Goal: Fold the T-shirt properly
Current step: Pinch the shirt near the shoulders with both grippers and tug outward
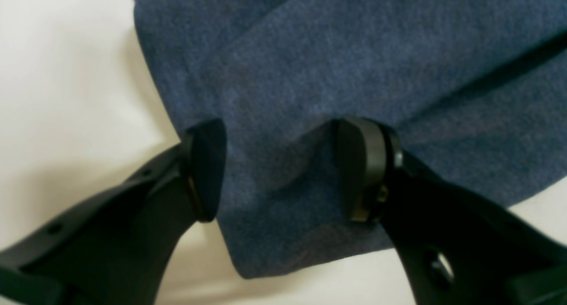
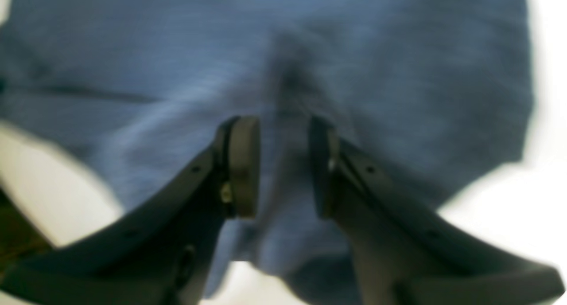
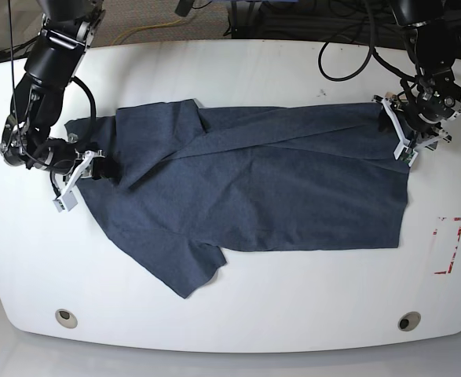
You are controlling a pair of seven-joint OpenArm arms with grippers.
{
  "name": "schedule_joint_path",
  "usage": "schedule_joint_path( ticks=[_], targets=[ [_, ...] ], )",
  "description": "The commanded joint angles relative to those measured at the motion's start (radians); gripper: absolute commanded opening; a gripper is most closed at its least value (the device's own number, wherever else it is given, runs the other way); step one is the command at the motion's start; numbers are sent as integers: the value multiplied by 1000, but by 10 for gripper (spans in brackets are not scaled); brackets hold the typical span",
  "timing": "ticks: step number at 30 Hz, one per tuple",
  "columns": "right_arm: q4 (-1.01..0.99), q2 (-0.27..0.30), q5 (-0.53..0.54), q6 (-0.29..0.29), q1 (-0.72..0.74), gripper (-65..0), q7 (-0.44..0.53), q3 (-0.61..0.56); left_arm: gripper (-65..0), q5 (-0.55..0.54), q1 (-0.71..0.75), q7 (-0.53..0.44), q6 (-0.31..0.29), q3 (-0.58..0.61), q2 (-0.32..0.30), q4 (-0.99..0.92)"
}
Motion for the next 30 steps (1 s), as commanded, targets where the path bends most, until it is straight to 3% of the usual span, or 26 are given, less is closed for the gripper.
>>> schedule_joint_path(
  ticks=[1,4,10,21,28,30],
  targets=[
    [0,22,-40,10,23,-403,46,9,-279,45,3,46,2,-4,-10,5],
    [27,30,-56,10,11,-346,41,24,-279,41,-14,49,2,-5,-9,7],
    [216,53,21,10,-132,-255,-4,98,-279,15,-54,89,2,-51,-3,44],
    [310,56,13,10,-269,-246,3,185,-278,-117,-67,91,2,-126,-3,68],
    [301,-5,-126,10,-261,-249,3,183,-275,-136,-67,91,2,-171,0,67],
    [301,-14,-152,10,-260,-249,6,179,-274,-137,-67,94,2,-182,27,70]
  ],
)
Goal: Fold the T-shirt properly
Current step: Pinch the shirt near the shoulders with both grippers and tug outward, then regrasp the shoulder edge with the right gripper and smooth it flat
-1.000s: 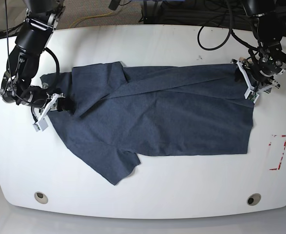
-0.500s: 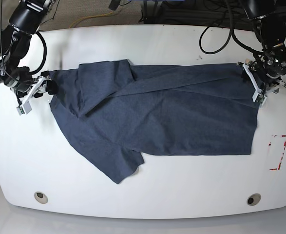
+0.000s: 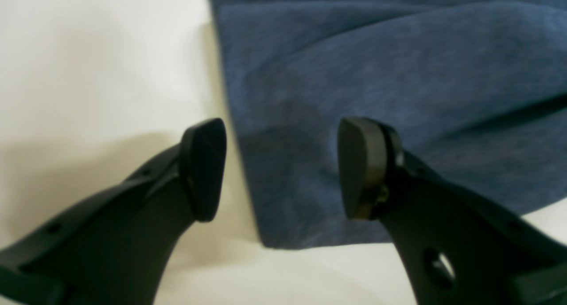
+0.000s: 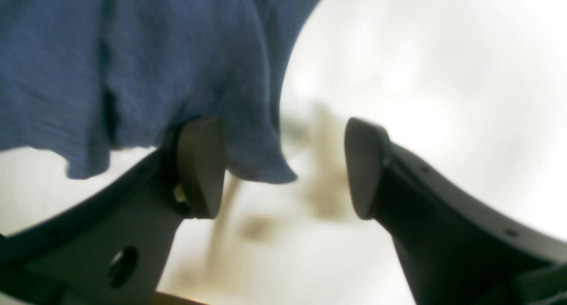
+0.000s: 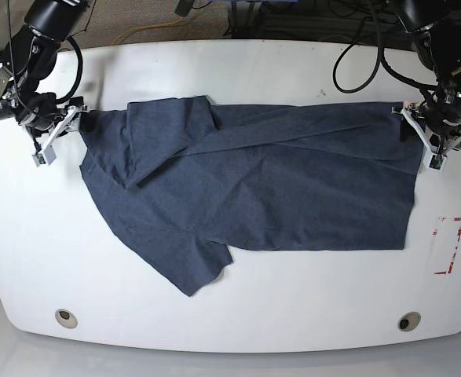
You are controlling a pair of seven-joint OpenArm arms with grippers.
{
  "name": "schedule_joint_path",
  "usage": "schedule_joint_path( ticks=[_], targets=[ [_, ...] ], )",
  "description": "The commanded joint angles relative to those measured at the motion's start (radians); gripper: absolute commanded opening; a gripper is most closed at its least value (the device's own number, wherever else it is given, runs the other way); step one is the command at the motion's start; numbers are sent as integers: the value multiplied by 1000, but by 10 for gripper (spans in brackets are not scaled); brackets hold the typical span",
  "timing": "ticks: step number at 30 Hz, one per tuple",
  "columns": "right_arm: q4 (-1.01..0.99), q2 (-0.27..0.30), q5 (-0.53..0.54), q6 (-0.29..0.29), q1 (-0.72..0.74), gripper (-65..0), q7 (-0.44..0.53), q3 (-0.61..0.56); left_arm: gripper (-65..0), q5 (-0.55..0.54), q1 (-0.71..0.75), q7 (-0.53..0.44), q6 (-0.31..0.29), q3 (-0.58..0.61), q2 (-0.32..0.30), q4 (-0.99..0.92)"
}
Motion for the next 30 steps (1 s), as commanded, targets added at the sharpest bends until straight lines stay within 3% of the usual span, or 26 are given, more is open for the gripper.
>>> schedule_joint_path(
  ticks=[1,7,12,19,30],
  targets=[
    [21,15,0,2,13,-249,14,4,-274,-13,-9,-4,2,-12,13,23],
    [179,-6,1,2,-21,-249,-35,10,-272,-13,-65,123,2,-24,24,62],
    [320,-40,89,2,-82,-243,-88,10,-272,-3,-85,132,2,-20,59,60],
    [271,-83,291,2,-127,-244,-93,2,-274,68,-86,124,2,31,72,28],
    [133,-126,302,2,-131,-250,-83,-99,-275,71,-54,66,2,38,68,0]
  ],
)
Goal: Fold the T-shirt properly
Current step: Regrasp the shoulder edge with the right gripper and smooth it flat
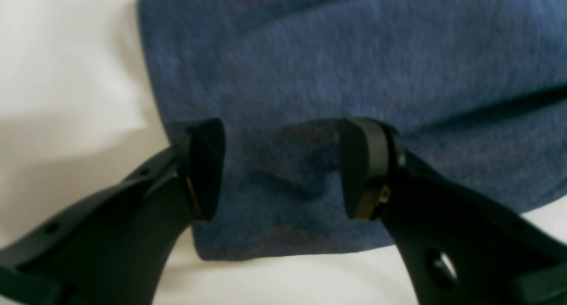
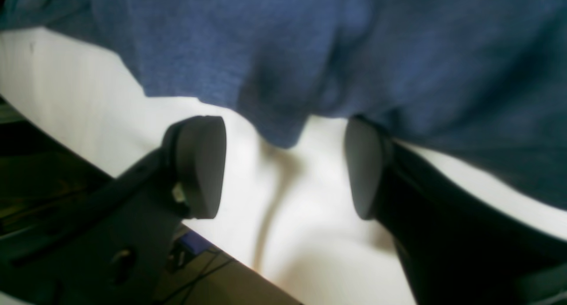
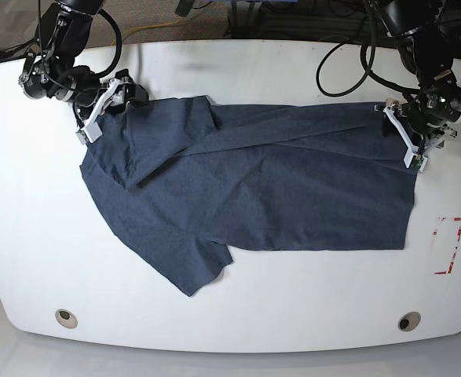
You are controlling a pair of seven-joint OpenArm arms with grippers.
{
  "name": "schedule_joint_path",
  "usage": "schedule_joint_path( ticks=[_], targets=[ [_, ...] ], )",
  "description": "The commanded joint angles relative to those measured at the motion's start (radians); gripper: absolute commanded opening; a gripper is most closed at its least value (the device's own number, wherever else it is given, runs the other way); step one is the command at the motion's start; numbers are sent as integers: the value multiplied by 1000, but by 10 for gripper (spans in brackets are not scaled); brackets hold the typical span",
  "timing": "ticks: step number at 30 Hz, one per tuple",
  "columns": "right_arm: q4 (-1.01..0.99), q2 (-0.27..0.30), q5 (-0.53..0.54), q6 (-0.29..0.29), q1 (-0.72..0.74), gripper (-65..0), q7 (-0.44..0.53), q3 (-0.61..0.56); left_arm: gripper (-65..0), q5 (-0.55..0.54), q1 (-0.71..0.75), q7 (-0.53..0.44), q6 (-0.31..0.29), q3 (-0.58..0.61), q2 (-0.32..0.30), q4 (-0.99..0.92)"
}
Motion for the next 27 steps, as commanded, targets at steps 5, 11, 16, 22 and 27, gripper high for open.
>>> schedule_joint_path(
  ticks=[5,11,16,22,27],
  targets=[
    [8,11,26,2,7,-304,61,-47,-275,-4,-9,-15,-1,-1,-17,12],
    [-24,13,23,2,14,-520,116,-54,-276,-4,-9,-15,-1,-1,-17,10],
    [-55,23,29,2,35,-650,124,-51,-276,-4,-9,-15,-1,-1,-17,10],
    [106,23,31,2,37,-650,84,-45,-276,-4,-9,-15,-1,0,-19,10],
    [183,46,31,2,89,-650,84,-54,-276,-3,-8,-15,-1,0,-19,10]
  ],
)
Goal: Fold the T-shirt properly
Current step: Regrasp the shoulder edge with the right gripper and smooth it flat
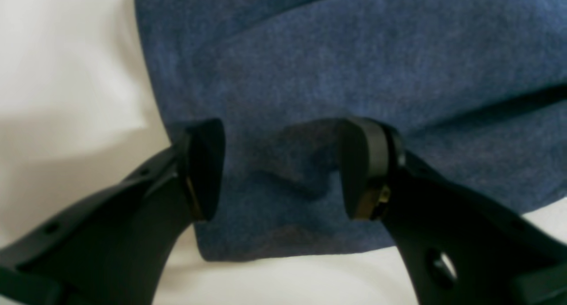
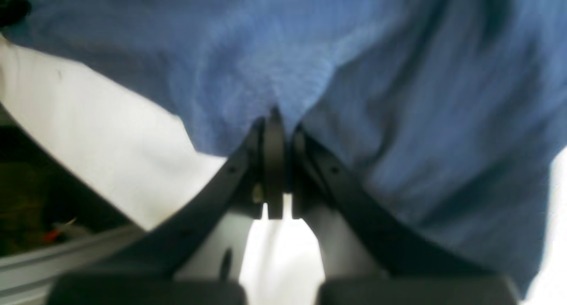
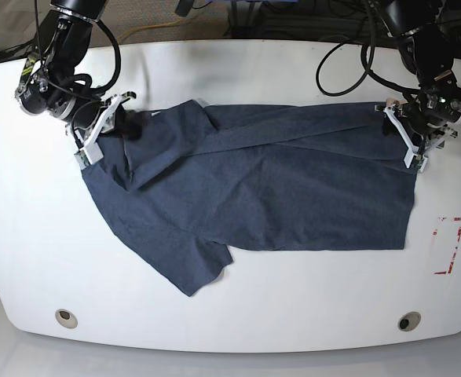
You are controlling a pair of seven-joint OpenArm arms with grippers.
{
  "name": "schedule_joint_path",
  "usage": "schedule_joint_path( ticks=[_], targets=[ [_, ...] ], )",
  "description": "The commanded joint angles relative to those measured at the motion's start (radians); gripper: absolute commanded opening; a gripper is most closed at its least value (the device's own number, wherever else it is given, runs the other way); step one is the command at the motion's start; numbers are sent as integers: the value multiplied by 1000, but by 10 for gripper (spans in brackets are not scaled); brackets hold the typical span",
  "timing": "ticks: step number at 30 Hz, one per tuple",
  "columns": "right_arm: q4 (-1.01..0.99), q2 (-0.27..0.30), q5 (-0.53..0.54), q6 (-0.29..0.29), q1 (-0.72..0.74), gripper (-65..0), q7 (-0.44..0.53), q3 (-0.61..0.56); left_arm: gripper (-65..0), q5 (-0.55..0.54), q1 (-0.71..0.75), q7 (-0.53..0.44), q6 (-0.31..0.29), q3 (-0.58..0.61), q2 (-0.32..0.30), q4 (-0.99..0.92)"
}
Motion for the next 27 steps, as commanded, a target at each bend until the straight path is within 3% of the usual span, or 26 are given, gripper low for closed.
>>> schedule_joint_path(
  ticks=[1,13,21,24,27],
  targets=[
    [8,37,12,1,46,-650,13,-1,-276,-6,-8,-15,-1,-1,-15,13],
    [-443,180,11,1,296,-650,18,-94,-276,-6,15,-13,-1,-1,-35,13],
    [-510,229,14,1,313,-650,13,-102,-276,-6,18,-13,-1,-4,-38,13],
    [-513,244,12,1,305,-555,13,-101,-276,-6,18,-13,-1,-2,-45,13],
    [-509,261,12,1,276,-393,13,-75,-276,-6,18,-13,-1,-2,-43,13]
  ],
)
